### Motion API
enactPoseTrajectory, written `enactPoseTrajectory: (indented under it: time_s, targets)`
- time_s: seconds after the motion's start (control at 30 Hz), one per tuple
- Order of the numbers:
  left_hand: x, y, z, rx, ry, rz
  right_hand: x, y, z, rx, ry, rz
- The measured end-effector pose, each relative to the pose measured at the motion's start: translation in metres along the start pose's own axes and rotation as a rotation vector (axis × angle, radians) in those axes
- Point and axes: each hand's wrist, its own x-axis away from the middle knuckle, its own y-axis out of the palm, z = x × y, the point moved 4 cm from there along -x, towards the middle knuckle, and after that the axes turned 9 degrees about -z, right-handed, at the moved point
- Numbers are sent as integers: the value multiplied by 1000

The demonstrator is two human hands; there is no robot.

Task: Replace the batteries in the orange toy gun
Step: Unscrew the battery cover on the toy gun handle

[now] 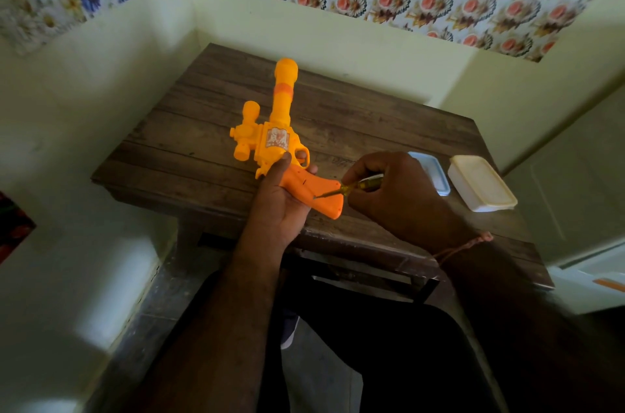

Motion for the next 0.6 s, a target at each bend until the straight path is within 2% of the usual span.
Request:
enactPoseTrajectory:
  time_s: [0.6]
  targets:
    - [0, -1, -1, -6, 10, -41, -10, 0, -8, 81, -75, -51]
